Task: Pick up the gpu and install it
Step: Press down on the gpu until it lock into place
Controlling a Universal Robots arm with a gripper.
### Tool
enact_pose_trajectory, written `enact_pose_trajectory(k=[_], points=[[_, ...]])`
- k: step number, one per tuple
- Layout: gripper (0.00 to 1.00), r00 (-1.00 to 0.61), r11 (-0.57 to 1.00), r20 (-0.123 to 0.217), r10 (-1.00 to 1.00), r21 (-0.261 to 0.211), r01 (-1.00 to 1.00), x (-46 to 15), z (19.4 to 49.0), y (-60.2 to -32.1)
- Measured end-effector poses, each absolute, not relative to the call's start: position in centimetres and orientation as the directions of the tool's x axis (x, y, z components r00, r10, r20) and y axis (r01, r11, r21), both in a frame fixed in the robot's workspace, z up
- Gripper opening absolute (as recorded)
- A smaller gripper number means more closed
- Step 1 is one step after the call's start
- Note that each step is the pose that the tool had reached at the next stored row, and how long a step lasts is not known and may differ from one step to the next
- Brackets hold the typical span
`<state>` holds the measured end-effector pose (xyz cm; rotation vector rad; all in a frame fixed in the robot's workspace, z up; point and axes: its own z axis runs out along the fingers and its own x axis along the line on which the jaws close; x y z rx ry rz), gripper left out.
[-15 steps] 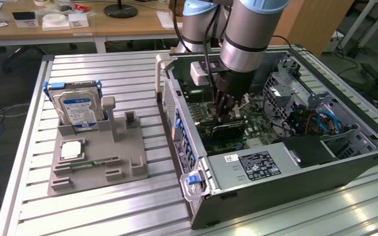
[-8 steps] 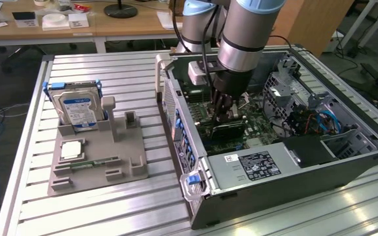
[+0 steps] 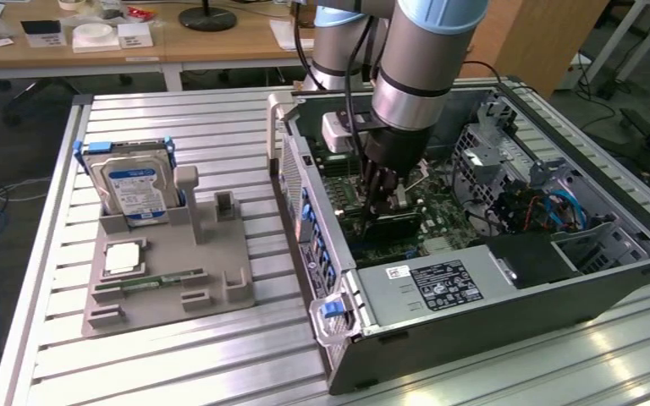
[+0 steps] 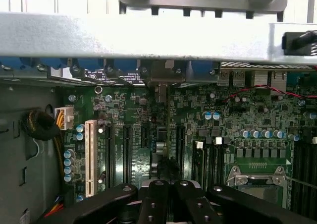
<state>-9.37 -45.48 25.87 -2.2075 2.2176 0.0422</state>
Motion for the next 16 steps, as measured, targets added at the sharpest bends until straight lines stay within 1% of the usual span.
enact_pose_trajectory(k=[5, 9, 16], points=[[0.11, -0.005, 0.005, -0.032, -0.999, 0.009, -1.000, -9.3, 26.0, -45.4], [0.11, -0.005, 0.004, -0.031, -1.000, 0.009, -1.000, -9.4, 27.1, -45.4], [0.11, -0.005, 0.004, -0.031, -1.000, 0.009, -1.000, -9.4, 27.2, -45.5]])
